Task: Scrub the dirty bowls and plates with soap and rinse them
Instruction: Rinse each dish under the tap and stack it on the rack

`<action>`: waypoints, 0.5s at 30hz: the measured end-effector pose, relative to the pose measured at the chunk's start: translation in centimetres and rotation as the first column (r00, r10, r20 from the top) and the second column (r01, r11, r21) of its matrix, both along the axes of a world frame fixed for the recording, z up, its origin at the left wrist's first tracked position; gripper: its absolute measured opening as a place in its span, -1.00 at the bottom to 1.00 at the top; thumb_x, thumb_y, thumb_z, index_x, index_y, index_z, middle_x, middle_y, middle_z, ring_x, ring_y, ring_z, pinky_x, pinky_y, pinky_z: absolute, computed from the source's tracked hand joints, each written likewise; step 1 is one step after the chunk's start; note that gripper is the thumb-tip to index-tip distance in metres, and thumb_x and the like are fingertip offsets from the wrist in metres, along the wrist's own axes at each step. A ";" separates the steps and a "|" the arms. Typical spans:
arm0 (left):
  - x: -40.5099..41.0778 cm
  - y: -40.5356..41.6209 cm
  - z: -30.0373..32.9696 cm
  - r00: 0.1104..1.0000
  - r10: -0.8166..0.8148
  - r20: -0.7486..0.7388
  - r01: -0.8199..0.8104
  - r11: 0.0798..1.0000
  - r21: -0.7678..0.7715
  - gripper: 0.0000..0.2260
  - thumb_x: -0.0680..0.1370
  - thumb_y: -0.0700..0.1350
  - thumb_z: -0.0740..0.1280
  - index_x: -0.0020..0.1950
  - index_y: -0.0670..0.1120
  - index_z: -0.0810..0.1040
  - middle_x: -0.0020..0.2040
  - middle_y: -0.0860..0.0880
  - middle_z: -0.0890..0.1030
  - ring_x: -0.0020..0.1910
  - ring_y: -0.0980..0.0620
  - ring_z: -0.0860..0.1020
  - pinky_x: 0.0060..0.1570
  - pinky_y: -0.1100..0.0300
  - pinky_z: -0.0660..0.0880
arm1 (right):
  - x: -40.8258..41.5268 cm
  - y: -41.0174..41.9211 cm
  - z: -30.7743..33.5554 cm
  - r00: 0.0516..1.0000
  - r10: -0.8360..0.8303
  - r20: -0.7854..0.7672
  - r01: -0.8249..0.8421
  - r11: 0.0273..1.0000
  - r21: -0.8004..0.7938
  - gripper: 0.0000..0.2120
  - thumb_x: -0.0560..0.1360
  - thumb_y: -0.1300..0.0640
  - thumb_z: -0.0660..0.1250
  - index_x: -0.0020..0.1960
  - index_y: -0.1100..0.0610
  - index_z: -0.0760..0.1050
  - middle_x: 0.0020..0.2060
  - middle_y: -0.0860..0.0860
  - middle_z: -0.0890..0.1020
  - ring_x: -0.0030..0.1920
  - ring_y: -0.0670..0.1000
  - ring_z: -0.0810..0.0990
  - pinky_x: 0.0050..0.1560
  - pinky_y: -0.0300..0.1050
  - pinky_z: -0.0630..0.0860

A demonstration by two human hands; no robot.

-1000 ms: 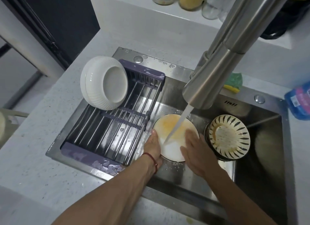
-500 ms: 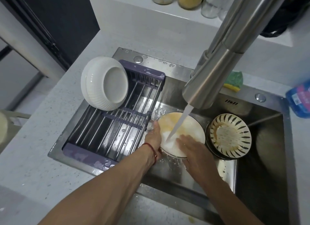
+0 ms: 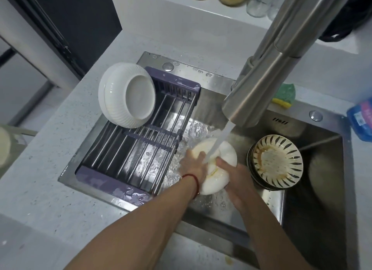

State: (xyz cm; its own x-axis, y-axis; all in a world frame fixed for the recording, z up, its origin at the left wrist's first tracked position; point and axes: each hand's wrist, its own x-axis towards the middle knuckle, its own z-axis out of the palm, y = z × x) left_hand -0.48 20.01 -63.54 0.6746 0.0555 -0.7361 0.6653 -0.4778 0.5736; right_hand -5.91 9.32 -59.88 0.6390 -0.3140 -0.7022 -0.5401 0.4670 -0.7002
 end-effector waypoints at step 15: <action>-0.8 1.2 -1.5 0.625 0.654 -0.427 -0.778 0.567 -0.271 -0.26 0.30 -0.07 0.65 0.41 -0.22 0.48 0.16 -0.28 0.67 0.00 -0.25 0.70 -0.28 -0.08 0.68 | -0.5 5.4 -2.7 0.723 0.406 -0.559 -0.681 0.285 -0.675 -0.23 0.70 -0.22 -0.02 0.65 0.25 -0.20 0.65 0.18 -0.15 0.63 0.27 -0.08 0.59 0.24 0.11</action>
State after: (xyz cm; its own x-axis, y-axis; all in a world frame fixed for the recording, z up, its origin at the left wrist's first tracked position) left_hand -1.29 21.23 -65.04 0.3301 0.1032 -0.9383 0.8248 0.4518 0.3399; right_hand -6.37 14.74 -62.54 0.7566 -0.4401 -0.4837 -0.6283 -0.6942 -0.3512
